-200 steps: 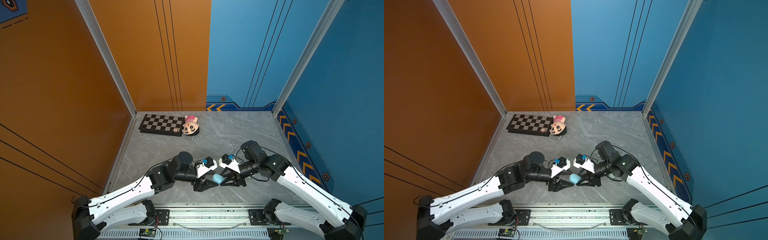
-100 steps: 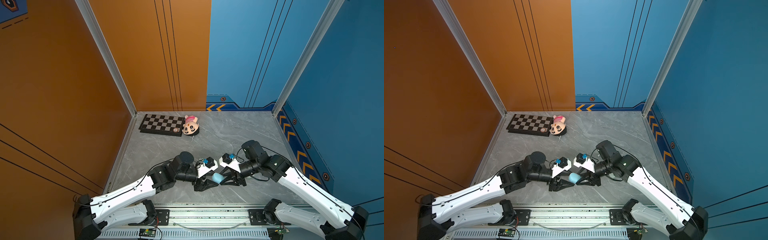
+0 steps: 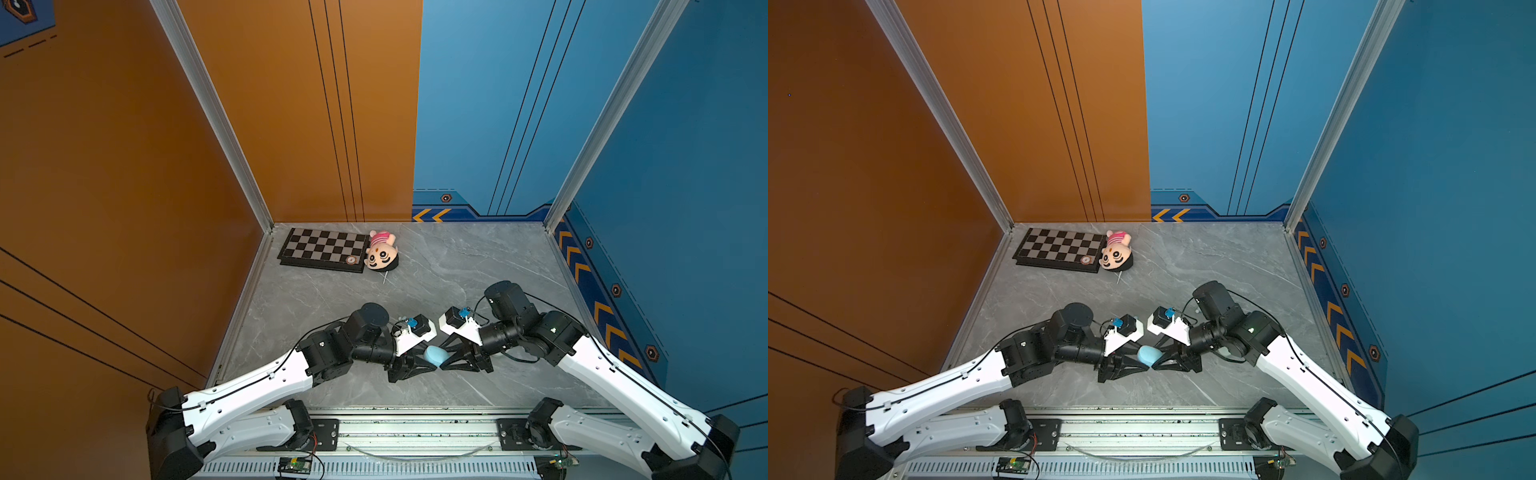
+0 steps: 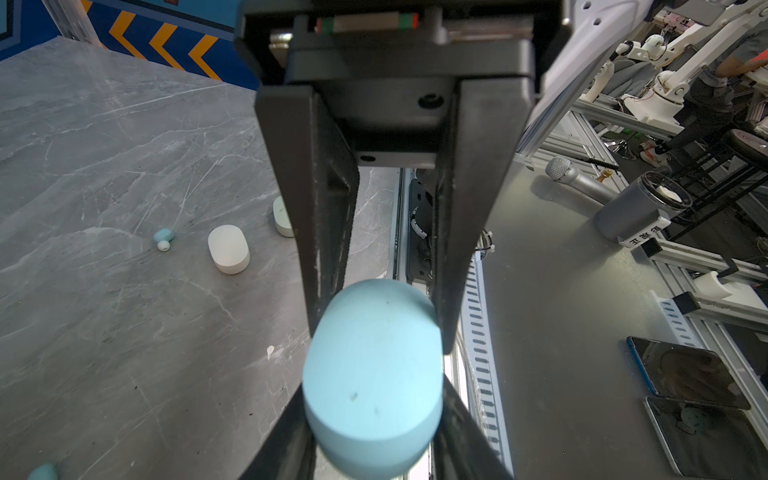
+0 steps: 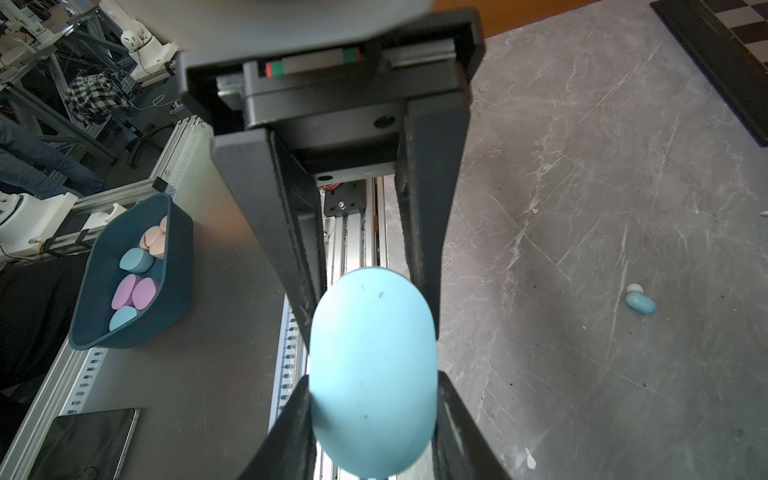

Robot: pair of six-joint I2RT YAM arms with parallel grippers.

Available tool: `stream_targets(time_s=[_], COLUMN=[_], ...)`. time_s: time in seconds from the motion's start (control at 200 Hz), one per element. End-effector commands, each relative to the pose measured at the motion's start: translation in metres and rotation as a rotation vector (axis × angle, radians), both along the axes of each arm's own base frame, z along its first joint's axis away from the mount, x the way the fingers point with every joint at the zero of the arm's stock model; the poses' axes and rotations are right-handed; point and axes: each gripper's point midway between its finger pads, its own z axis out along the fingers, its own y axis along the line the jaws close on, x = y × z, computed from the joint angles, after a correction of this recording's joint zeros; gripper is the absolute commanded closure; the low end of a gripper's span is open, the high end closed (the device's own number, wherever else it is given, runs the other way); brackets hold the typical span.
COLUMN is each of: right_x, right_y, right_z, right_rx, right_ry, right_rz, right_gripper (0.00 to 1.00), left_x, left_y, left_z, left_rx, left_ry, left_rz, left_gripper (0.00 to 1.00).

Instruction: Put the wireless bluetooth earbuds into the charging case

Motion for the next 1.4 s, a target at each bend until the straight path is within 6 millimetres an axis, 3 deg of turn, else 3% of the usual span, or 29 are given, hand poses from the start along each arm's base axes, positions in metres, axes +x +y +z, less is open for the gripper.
stream_targets(time_s=[0.0, 0.15, 0.375, 1.091, 1.391], right_x=[0.01, 0.015, 0.024, 0.047, 0.057], right_y=[0.001, 0.001, 0.001, 0.005, 0.002], right_z=[-0.001, -0.003, -0.003, 0.022, 0.021], right_rx=[0.004, 0.011, 0.03, 0.138, 0.135], right_ry=[-0.017, -0.025, -0.017, 0.026, 0.011], right_rz=[-0.063, -0.1, -0.153, -0.27, -0.32], right_gripper=[0.57, 0.43, 0.35, 0.32, 0.32], left_x=[0.0, 0.003, 0.003, 0.002, 0.003], left_y=[-0.004, -0.003, -0.002, 0.005, 0.006], left_z=[0.013, 0.014, 0.014, 0.006, 0.009], left_rx=[-0.024, -0.023, -0.024, 0.005, -0.004], left_ry=[-0.022, -0.034, -0.035, -0.03, -0.027], left_rz=[-0.003, 0.015, 0.022, 0.037, 0.049], left_gripper=[0.95, 1.0, 1.0, 1.0, 1.0])
